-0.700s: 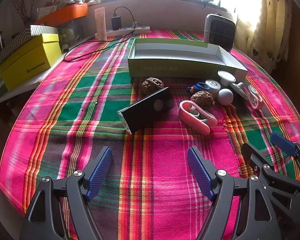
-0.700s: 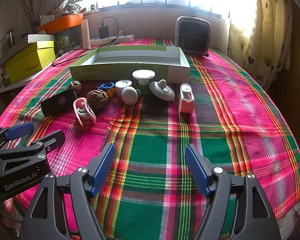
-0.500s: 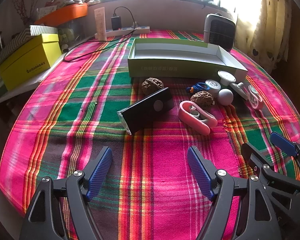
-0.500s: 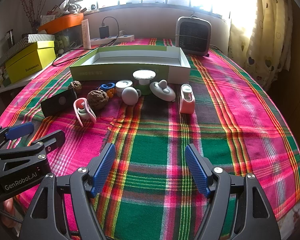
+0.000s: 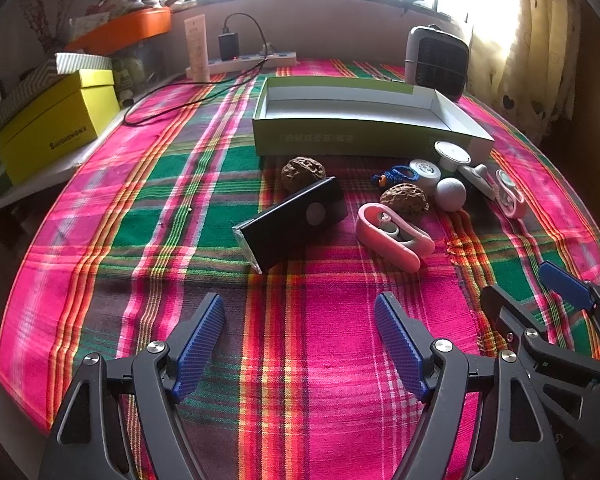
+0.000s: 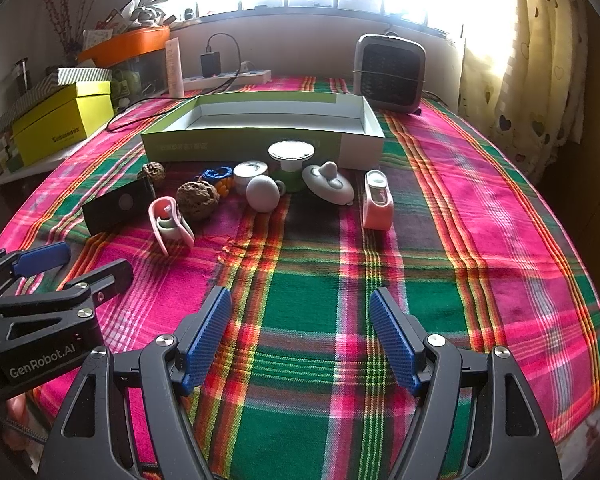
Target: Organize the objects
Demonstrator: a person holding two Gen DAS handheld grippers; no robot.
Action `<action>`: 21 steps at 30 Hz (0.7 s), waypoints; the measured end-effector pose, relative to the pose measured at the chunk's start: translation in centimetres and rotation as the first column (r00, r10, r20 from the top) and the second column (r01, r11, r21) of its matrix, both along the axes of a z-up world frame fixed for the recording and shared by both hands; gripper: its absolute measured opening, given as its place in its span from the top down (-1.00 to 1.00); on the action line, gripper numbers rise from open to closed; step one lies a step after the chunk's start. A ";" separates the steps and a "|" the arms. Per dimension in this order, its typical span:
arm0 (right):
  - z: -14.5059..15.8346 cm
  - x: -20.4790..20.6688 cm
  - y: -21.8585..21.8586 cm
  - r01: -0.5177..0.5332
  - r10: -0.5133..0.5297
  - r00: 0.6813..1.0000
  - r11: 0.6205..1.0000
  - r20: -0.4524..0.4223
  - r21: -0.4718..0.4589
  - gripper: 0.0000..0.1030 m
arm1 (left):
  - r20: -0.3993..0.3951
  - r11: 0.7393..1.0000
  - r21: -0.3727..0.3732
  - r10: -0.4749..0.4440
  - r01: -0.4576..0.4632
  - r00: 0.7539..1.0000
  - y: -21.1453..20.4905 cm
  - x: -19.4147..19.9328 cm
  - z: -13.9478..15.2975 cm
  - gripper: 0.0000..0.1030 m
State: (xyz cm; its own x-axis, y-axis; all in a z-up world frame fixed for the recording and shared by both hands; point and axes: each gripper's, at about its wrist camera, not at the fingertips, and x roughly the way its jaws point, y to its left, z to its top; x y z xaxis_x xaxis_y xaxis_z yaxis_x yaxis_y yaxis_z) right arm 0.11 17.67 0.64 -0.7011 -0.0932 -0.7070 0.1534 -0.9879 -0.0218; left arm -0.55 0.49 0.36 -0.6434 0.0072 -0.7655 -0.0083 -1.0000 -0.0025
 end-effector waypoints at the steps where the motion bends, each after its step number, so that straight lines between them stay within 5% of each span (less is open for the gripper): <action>1: 0.0 0.0 0.0 0.000 0.000 1.000 1.000 0.000 0.000 -0.40 | 0.000 1.000 0.000 0.000 0.000 1.000 0.0 0.0 0.0 -0.50; 11: 0.2 -0.2 0.0 -0.021 0.021 0.999 0.999 0.033 -0.028 -0.40 | 0.010 1.000 0.007 -0.028 0.028 1.000 -0.3 -0.1 0.1 -0.49; 21: 0.8 -0.2 -3.2 -0.216 0.216 0.976 0.975 -0.008 -0.051 -0.40 | 0.002 0.996 0.084 -0.030 0.030 1.000 -3.0 0.0 0.2 -0.47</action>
State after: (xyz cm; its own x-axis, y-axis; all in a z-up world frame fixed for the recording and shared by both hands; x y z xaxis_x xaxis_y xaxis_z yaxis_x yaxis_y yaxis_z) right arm -0.12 14.43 1.42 -0.6619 -0.2787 -0.6959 0.3637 -0.9311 0.0270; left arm -0.59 -2.56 0.57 -0.6394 0.0906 -0.7636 -0.0379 -0.9955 -0.0864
